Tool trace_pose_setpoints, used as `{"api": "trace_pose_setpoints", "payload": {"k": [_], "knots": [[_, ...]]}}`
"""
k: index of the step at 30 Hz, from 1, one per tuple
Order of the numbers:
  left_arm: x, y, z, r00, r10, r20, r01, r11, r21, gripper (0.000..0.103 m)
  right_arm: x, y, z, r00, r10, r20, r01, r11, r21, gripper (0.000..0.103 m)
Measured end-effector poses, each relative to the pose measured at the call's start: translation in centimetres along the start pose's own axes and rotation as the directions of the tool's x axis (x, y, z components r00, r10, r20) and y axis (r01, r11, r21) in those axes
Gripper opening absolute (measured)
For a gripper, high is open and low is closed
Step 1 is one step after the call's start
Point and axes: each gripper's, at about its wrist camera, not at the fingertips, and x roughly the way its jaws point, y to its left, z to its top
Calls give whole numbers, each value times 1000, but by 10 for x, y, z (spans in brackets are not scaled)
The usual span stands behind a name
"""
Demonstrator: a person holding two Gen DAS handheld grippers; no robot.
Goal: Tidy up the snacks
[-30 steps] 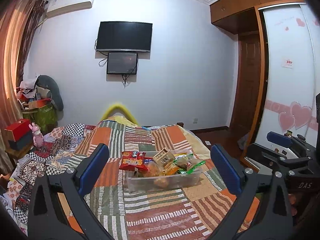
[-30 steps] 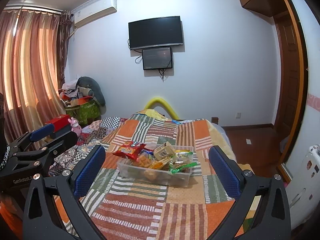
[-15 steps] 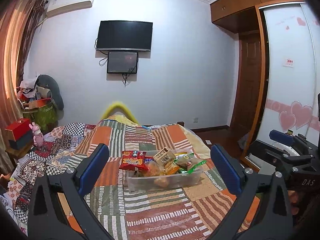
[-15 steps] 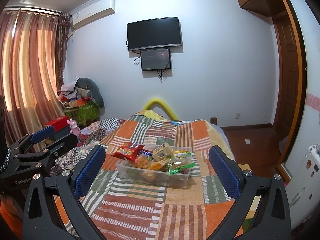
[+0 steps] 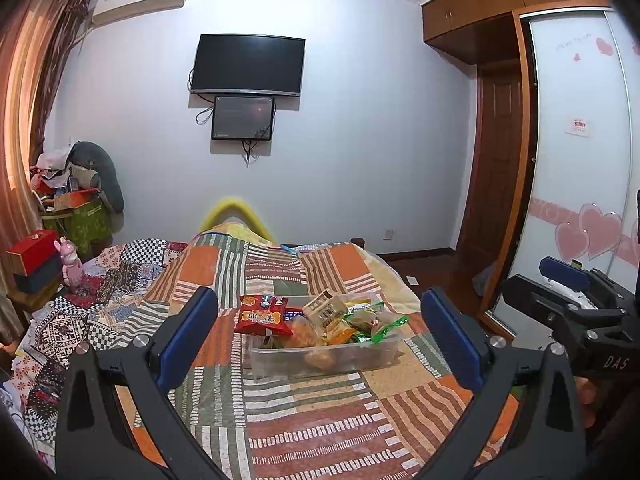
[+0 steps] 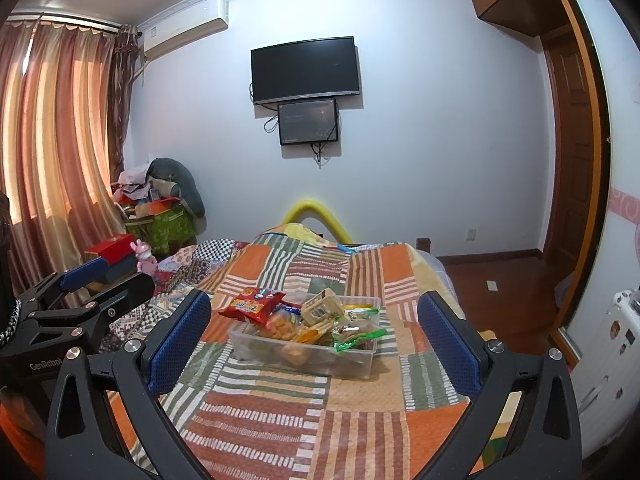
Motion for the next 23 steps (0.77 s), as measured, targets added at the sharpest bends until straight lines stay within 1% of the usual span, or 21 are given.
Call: {"api": "trace_pose_setpoints", "payload": {"k": [10,23], "knots": [[-2,-5,-1,1000,-16,0,16,1000,23,103,1,2,-1,1000,5,-4,-5,1000,2,103],[-3,-7,-2,1000,-17,6,16,999,28,103,3,3,-2,1000,4,-7,-4,1000,5,103]]}}
